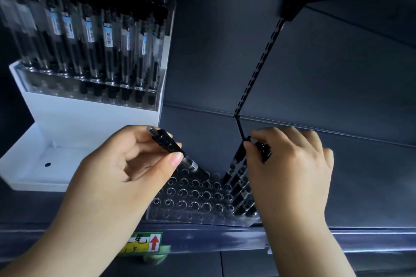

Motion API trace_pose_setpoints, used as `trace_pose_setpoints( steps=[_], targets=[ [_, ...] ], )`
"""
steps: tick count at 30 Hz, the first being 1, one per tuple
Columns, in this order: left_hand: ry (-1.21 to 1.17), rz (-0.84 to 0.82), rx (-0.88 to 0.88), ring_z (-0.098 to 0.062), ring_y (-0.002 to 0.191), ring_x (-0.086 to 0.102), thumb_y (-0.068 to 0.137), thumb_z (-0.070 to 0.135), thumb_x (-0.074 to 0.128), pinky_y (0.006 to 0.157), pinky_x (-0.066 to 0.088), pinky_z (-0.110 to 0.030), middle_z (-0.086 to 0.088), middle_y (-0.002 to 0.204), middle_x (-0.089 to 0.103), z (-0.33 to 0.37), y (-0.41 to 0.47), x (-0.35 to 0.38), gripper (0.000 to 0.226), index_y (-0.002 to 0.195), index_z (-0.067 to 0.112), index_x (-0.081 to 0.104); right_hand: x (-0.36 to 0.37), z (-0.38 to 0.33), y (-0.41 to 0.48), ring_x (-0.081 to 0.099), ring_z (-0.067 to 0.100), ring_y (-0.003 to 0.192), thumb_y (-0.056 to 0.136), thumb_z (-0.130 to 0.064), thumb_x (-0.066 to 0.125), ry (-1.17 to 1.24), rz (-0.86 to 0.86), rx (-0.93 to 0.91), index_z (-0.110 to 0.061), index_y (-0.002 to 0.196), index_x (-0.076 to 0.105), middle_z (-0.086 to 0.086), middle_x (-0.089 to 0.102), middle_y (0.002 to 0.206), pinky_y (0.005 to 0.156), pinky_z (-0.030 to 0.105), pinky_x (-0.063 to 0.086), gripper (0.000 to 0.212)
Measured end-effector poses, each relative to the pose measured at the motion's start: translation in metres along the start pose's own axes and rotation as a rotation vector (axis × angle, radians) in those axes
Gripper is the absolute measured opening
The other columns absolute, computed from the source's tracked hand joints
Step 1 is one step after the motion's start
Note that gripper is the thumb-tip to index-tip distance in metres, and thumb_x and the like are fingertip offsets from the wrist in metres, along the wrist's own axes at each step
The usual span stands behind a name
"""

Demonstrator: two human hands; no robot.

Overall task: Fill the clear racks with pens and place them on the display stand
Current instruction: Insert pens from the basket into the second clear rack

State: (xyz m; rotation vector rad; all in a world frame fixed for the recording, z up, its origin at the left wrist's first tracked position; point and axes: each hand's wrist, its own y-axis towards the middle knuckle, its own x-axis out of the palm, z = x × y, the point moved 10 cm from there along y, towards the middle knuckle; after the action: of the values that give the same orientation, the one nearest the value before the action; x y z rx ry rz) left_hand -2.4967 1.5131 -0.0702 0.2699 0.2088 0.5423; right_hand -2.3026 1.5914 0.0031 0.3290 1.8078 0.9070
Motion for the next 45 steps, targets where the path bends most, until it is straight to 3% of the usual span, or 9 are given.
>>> trace_pose_setpoints(
  steps=[6,10,15,18,24,29,38,42,45],
  targets=[
    [-0.067,0.038,-0.045,0.006,0.075,0.066,0.064,0.037,0.067,0.065,0.042,0.002,0.018,0.082,0.072,0.009,-0.010,0.011,0.026,0.088,0.028,0.068,-0.005,0.005,-0.002,0.052,0.033,0.078,0.069,-0.013,0.076,-0.002,0.028,0.038,-0.019,0.077,0.074,0.005,0.063,0.080,0.069,0.032,0.026,0.010],
    [-0.101,-0.024,-0.047,0.006,0.079,0.066,0.071,0.021,0.072,0.067,0.043,0.001,0.018,0.084,0.072,0.007,-0.009,0.032,0.023,0.092,0.029,0.068,-0.007,0.009,0.000,0.053,0.033,0.078,0.076,-0.022,0.064,0.129,0.029,0.010,-0.017,0.087,0.074,0.007,0.064,0.082,0.068,0.034,0.036,0.015],
    [0.064,-0.147,0.117,0.012,0.080,0.063,0.075,0.014,0.074,0.071,0.041,0.002,0.027,0.088,0.069,0.024,0.005,0.073,0.031,0.089,0.040,0.065,-0.002,0.022,0.001,0.054,0.033,0.081,0.082,-0.015,0.066,0.282,-0.031,0.050,-0.015,0.090,0.073,0.006,0.066,0.083,0.072,0.041,0.047,0.011],
    [0.162,-0.171,0.253,0.010,0.081,0.063,0.078,0.013,0.073,0.074,0.041,0.001,0.023,0.083,0.069,0.033,0.012,0.091,0.026,0.098,0.028,0.068,-0.003,0.020,0.001,0.054,0.031,0.079,0.081,-0.020,0.061,0.312,-0.021,0.042,-0.016,0.087,0.073,0.004,0.067,0.081,0.070,0.041,0.048,0.014],
    [0.241,-0.209,0.376,0.000,0.085,0.063,0.080,0.015,0.067,0.075,0.046,-0.007,0.007,0.092,0.070,0.034,0.018,0.112,0.025,0.105,0.017,0.067,-0.002,0.023,0.000,0.054,0.027,0.076,0.079,-0.021,0.056,0.347,-0.034,0.049,-0.019,0.086,0.072,0.000,0.066,0.080,0.069,0.036,0.045,0.018],
    [0.344,-0.285,0.287,-0.012,0.083,0.067,0.079,0.015,0.073,0.077,0.051,-0.030,0.000,0.093,0.072,0.014,0.019,0.127,0.023,0.101,0.016,0.068,0.001,0.030,0.002,0.053,0.026,0.079,0.081,-0.019,0.056,0.366,-0.048,0.078,-0.019,0.089,0.072,-0.001,0.064,0.079,0.071,0.031,0.040,0.018],
    [0.365,-0.218,0.174,0.007,0.061,0.054,0.075,0.020,0.076,0.062,0.042,-0.003,0.020,0.066,0.054,-0.003,0.024,0.118,0.018,0.088,0.020,0.064,0.003,0.029,-0.001,0.053,0.026,0.077,0.082,-0.013,0.062,0.360,-0.073,0.076,-0.019,0.088,0.072,-0.001,0.065,0.079,0.071,0.036,0.044,0.013],
    [0.443,-0.265,0.147,0.005,0.068,0.054,0.078,0.025,0.074,0.067,0.044,-0.006,0.016,0.078,0.056,-0.011,0.020,0.121,0.022,0.096,0.019,0.063,-0.001,0.028,0.002,0.052,0.025,0.077,0.083,-0.014,0.062,0.356,-0.058,0.082,-0.020,0.089,0.072,-0.005,0.061,0.077,0.072,0.033,0.041,0.013],
    [0.554,-0.280,0.134,-0.010,0.095,0.059,0.084,0.034,0.066,0.080,0.046,-0.021,0.007,0.106,0.062,-0.009,0.013,0.116,0.033,0.114,0.022,0.058,-0.010,0.018,0.001,0.051,0.023,0.077,0.083,-0.015,0.062,0.358,-0.047,0.050,-0.020,0.090,0.072,-0.005,0.062,0.078,0.071,0.029,0.037,0.013]
  ],
)
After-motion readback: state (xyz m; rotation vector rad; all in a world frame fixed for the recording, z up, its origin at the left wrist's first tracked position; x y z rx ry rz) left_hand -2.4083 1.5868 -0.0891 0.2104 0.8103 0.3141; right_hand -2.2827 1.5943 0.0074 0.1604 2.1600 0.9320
